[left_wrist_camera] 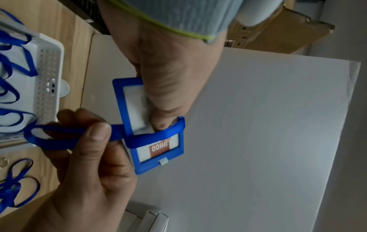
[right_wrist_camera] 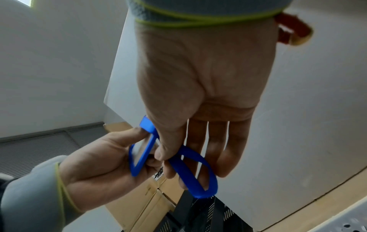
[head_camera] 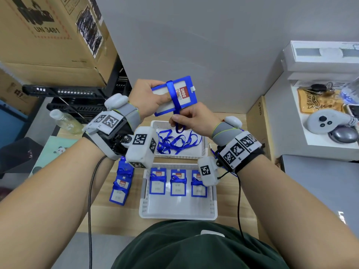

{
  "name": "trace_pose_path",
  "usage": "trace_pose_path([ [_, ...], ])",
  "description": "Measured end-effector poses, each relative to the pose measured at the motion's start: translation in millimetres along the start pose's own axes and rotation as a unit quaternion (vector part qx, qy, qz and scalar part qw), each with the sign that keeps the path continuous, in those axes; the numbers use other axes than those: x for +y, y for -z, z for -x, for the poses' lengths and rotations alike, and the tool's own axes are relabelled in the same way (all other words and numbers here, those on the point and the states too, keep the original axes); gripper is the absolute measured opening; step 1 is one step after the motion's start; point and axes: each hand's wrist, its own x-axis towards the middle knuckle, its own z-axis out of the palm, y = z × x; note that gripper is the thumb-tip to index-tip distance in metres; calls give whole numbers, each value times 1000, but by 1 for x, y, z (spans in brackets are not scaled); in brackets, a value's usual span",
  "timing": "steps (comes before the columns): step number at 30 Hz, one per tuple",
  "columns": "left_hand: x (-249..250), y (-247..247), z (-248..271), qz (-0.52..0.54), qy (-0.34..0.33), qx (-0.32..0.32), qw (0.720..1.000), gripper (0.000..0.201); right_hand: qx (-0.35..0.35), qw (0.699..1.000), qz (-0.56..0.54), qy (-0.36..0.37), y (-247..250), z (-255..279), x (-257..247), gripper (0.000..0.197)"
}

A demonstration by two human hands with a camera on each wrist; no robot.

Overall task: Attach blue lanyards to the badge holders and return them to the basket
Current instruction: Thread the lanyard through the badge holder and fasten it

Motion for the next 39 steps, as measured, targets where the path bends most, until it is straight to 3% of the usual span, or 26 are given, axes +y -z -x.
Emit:
trace_pose_path([
  [4, -8, 2, -5, -18, 16, 53, 998, 23, -8, 1000, -12, -18, -2, -2, -10, 27],
  [8, -12, 11, -7, -153, -8, 82, 985, 26, 12, 997, -42, -58, 4, -3, -15, 22],
  [11, -9, 10, -4, -232, -37, 60, 970, 23, 55, 997, -32, -40, 7, -6, -19, 18],
  [16, -2, 1, 3, -337, -82, -30, 938, 24, 123, 991, -52, -12, 14, -8, -20, 5],
  [25, 2, -6, 10, -228, -55, -178, 956, 8, 159, 985, -58, -20, 20, -11, -17, 16],
  [29, 6, -6, 12, -189, -37, -209, 959, 20, 163, 984, -68, -24, 22, -11, -19, 14],
  [32, 9, -8, 14, -166, -39, -202, 964, 31, 166, 984, -63, -24, 21, -11, -21, 14],
  [36, 6, -10, 14, -191, -70, -175, 963, 8, 171, 983, -71, -10, 20, -9, -23, 12],
  [39, 2, -9, 12, -179, -67, -179, 965, 15, 192, 980, -47, -5, 22, -6, -23, 11],
])
